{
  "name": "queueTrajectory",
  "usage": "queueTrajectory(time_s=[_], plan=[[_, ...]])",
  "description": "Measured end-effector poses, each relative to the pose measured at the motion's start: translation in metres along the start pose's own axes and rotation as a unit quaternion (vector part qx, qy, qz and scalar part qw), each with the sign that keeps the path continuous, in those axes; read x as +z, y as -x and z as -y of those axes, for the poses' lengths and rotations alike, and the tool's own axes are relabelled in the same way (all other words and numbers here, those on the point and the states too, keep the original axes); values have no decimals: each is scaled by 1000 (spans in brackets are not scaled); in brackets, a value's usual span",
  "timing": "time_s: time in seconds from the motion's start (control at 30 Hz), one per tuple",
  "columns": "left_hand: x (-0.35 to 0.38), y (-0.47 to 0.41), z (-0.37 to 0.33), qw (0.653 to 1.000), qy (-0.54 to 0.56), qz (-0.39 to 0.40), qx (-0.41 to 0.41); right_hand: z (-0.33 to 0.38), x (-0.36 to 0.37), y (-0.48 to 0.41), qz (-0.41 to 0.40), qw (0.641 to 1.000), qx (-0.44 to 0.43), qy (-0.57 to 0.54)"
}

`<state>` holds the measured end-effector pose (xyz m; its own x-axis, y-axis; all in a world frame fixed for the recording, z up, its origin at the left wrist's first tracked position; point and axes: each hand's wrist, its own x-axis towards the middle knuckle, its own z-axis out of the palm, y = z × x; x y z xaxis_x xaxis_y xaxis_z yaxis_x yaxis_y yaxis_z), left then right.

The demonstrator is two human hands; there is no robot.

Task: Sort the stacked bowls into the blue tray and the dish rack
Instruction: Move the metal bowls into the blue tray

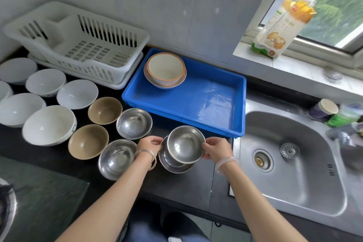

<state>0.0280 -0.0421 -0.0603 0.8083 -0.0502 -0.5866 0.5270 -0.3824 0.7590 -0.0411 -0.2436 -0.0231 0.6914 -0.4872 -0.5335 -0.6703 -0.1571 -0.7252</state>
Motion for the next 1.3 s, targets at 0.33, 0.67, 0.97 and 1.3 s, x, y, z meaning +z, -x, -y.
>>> queueTrajectory(time_s=[0.33, 0.67, 0.97, 1.3], plan=[[3, 6, 11, 989, 125, 39, -68, -11, 22, 9, -1, 999, -25, 23], [1, 12, 6, 983, 143, 69, -90, -33, 29, 8, -81, 995, -52, 20], [-1, 14, 4, 976, 153, 97, -118, -37, 26, 1, 67, 960, 126, -240], [-12, 6, -68, 981, 132, 136, -32, 2, 6, -11, -7, 967, 18, -254]])
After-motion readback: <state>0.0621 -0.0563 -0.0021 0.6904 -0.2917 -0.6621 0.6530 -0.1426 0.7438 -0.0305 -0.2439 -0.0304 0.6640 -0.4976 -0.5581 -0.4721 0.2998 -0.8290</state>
